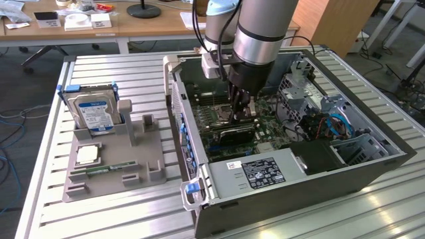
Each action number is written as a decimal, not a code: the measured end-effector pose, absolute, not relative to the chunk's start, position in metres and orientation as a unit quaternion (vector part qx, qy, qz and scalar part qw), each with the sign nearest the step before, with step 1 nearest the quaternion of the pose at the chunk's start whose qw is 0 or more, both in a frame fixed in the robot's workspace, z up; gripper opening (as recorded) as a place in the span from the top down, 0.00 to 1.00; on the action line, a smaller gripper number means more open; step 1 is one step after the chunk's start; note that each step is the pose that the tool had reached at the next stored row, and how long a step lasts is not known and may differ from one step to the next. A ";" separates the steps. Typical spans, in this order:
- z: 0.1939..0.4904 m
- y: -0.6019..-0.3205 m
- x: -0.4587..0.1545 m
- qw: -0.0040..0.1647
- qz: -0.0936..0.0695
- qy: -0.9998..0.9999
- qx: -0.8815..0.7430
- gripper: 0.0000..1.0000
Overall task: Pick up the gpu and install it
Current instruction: 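Press down on the gpu until it lock into place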
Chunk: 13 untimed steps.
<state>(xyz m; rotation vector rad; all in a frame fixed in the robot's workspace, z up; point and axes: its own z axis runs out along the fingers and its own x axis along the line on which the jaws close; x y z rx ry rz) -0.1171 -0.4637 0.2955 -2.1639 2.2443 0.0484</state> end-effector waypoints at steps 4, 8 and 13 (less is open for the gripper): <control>0.295 -0.463 -0.117 0.012 0.016 0.720 -0.694 0.89; 0.292 -0.461 -0.117 0.013 0.016 0.720 -0.694 0.89; 0.283 -0.459 -0.117 0.012 0.016 0.720 -0.694 0.89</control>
